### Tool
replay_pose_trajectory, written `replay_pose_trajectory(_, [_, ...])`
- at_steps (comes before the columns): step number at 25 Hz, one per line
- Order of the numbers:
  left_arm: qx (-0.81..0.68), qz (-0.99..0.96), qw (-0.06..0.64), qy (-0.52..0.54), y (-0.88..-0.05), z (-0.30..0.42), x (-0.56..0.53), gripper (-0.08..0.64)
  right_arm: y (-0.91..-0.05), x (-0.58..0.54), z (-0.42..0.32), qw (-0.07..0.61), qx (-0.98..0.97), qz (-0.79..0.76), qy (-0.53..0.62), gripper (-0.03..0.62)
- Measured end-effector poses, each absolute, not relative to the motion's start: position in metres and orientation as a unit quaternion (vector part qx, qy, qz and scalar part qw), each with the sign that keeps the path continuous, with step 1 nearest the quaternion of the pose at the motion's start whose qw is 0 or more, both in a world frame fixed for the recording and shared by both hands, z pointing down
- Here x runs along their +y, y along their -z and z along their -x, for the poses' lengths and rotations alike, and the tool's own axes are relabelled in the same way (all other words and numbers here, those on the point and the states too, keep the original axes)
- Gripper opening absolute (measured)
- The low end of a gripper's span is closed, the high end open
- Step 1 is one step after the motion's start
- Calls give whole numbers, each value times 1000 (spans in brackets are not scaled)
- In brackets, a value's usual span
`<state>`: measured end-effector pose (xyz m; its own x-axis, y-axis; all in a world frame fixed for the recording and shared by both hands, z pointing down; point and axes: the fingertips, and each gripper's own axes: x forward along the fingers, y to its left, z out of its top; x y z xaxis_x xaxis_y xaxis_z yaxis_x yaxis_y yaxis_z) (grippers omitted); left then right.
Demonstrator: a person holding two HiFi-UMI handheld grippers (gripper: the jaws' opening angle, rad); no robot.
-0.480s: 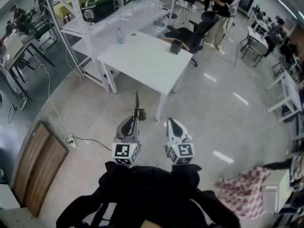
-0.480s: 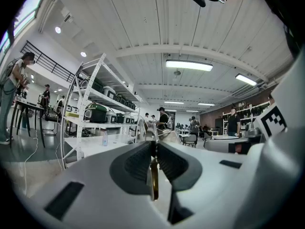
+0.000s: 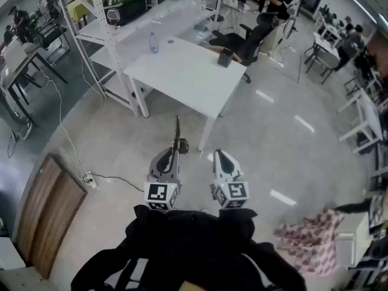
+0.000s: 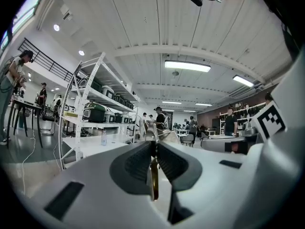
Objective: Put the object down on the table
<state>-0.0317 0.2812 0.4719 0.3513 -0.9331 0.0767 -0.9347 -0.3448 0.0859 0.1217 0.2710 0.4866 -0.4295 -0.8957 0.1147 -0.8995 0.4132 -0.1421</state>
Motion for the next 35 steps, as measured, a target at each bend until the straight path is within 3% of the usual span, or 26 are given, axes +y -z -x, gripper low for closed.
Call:
replay_pose_trajectory(8, [-552,-833,50,-14,-480,55,284,37,-483,273,-97,-21,-836,-541,-88,2])
replay_pose_trajectory(19, [-544,-837,55,-21,-490,74,265,37,-492,257,-62,-7,-843,-534,-63,3])
replay_pose_trajectory(35, [-543,-837,48,-51,-512,72,113,37,-519,101,-64,3,-837,-539,-94,3])
